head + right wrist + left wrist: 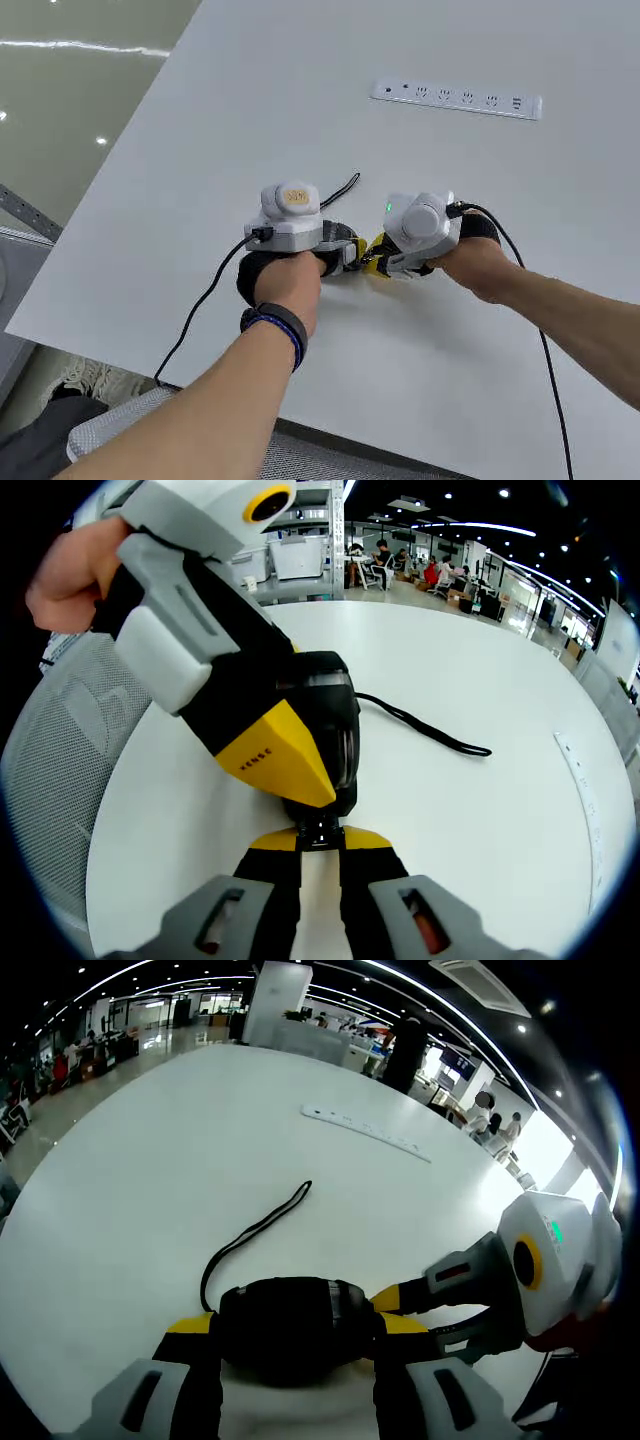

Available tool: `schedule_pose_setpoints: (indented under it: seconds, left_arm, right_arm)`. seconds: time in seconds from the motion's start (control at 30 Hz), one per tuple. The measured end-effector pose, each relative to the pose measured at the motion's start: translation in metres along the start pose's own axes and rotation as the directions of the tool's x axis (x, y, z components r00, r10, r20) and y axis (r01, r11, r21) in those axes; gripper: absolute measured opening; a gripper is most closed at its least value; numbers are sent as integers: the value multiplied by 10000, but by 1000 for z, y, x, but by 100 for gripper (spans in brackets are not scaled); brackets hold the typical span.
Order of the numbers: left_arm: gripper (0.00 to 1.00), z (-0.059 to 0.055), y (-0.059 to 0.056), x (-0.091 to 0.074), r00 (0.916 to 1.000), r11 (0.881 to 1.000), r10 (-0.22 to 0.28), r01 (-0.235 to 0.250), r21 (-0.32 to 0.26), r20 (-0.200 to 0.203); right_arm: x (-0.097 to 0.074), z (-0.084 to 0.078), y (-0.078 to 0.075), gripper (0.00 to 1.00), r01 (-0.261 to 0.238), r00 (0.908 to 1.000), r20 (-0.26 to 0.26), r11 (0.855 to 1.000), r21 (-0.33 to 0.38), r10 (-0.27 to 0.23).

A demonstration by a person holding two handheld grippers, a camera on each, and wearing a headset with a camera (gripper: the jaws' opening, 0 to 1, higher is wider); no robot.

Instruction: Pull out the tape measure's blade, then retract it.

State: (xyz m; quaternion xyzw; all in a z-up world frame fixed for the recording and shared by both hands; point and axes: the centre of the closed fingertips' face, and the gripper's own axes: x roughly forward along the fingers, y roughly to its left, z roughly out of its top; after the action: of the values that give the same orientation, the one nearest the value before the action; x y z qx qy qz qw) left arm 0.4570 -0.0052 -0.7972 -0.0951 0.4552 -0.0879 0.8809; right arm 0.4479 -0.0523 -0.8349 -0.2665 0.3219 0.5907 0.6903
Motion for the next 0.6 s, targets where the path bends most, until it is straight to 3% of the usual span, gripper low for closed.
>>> schedule_pose_setpoints:
  seconds: [0.23,0.33,0.6]
  left_arm:
    - [58,1,1,1,10000,10000,-26,26,-6,1]
    - [58,1,4,-1,9999,9999,-67,68,-111,125]
    - [59,2,4,0,9992,9993,-374,374,-32,-110]
  right_arm:
    - [2,1,-1,13,-7,10000,-3,10000,-32,7]
    - [1,-1,-2,14,56,9998,188,9999,132,-58]
    - [-1,-3,3,19,49,9977,671,9999,89,-55]
